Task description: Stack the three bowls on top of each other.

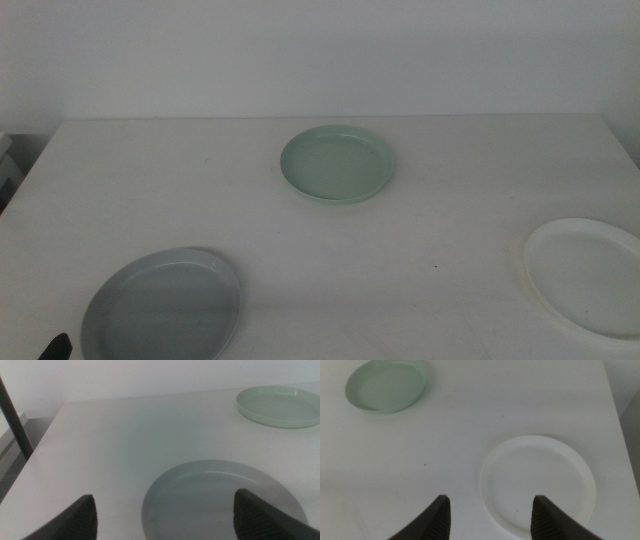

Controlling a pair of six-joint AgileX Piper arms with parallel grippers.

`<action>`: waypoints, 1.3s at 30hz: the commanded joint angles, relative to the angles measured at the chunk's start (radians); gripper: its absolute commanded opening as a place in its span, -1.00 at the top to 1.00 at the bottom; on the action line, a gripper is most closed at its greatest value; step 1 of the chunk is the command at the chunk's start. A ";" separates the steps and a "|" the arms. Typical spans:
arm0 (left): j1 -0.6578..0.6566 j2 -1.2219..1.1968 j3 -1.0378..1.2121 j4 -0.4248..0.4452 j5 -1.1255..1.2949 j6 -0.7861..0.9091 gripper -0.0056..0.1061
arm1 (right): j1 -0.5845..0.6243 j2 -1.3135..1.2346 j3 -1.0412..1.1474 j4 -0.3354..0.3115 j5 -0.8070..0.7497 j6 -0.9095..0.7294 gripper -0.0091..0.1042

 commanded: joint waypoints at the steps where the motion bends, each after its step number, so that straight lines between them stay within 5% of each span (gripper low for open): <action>1: 0.002 -0.013 -0.007 -0.003 -0.070 -0.010 -0.95 | 0.003 0.079 -0.101 0.013 -0.023 -0.001 0.09; 8: 0.002 -0.013 -0.007 -0.003 -0.070 -0.010 -0.95 | 0.003 0.284 -0.266 -0.039 0.054 0.046 0.08; 13: 0.002 -0.013 -0.007 -0.003 -0.070 -0.010 -0.95 | -0.032 0.458 -0.386 -0.147 0.138 0.074 -0.09; 21: 0.002 -0.013 -0.007 -0.003 -0.070 -0.010 -0.95 | -0.229 0.673 -0.421 -0.114 0.149 0.064 -0.55; 26: 0.002 -0.013 -0.007 -0.003 -0.070 -0.010 -0.95 | -0.315 0.815 -0.421 -0.059 0.097 0.000 -0.55; 39: 0.002 -0.013 -0.007 -0.003 -0.070 -0.010 -0.95 | -0.339 1.178 -0.421 -0.080 -0.117 -0.028 -0.27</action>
